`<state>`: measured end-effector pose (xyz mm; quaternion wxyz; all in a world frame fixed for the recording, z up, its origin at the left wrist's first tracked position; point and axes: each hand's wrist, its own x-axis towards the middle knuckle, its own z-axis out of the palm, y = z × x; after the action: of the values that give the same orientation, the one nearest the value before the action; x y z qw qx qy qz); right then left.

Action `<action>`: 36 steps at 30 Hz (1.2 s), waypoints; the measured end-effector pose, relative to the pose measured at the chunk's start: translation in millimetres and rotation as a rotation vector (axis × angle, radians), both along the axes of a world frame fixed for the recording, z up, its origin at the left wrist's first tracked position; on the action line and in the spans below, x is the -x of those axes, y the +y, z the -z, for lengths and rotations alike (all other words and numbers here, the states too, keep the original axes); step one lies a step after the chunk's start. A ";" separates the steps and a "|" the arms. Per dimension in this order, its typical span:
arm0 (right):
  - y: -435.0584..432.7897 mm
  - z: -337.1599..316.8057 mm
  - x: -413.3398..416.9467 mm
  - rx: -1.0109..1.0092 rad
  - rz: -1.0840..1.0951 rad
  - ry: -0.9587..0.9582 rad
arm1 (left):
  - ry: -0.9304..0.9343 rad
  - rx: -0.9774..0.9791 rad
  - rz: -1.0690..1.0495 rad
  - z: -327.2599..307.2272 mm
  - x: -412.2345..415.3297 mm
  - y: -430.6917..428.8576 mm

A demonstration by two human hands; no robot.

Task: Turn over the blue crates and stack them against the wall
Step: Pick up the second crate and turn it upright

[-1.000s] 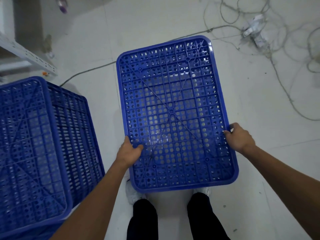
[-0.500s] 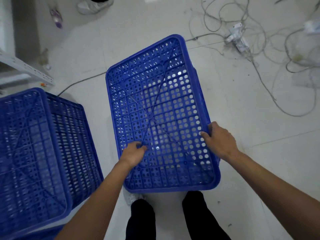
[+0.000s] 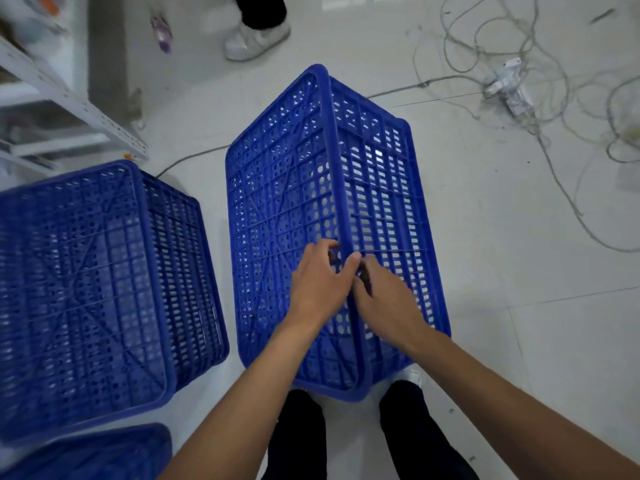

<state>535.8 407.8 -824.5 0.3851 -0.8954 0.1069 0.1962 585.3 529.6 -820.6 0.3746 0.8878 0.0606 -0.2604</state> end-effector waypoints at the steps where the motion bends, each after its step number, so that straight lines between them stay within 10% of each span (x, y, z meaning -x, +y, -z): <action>1: 6.7 -2.7 -1.0 -0.045 -0.059 0.009 | -0.032 -0.059 -0.013 0.3 -0.9 8.0; 5: 18.1 7.5 -8.3 0.045 -0.240 0.062 | -0.090 -0.184 -0.100 1.6 -4.2 51.9; 14: -6.9 68.1 -14.5 0.227 0.392 0.140 | -0.086 -0.282 -0.311 33.7 -13.6 166.9; 21: 28.8 90.1 -8.1 -0.408 0.590 0.536 | 0.006 -0.297 -0.288 65.8 -17.7 224.3; 36: -23.3 84.7 -5.4 -0.253 0.821 0.395 | 0.059 -0.162 -0.264 101.8 -5.2 168.3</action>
<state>541.2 384.5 -909.3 0.5092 -0.6707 0.4986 0.2056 590.5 697.8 -922.4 0.3306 0.8914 0.2086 -0.2293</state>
